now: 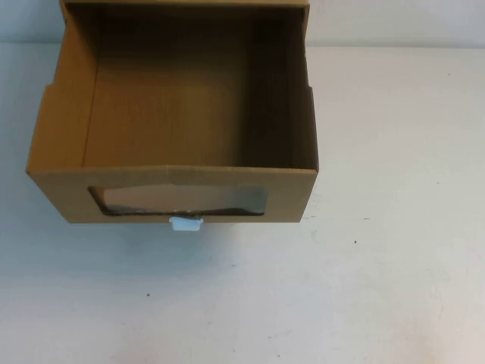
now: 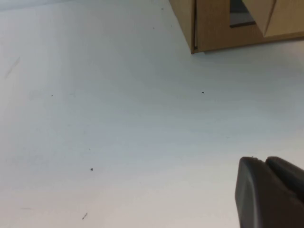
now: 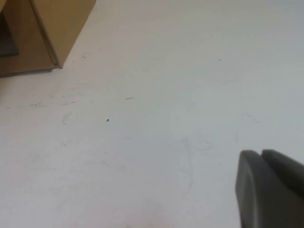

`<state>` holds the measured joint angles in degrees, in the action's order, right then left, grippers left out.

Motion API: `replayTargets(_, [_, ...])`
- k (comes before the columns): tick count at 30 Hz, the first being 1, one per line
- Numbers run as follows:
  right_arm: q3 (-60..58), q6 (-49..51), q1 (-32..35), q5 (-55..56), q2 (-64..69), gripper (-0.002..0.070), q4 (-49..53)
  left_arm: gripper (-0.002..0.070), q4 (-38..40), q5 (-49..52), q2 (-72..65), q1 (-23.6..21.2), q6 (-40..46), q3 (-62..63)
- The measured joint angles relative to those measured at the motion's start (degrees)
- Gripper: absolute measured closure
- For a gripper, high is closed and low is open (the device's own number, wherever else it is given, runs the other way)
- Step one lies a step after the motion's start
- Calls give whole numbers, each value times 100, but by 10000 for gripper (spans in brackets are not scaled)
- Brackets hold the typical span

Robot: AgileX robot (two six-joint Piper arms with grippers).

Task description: Close the shoe box

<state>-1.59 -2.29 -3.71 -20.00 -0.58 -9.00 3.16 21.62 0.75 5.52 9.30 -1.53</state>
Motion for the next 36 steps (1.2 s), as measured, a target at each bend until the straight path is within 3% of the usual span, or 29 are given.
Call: replayTargets(36, [0,0,0,0,-21,689,0,680,81,-32,0,0,0,0])
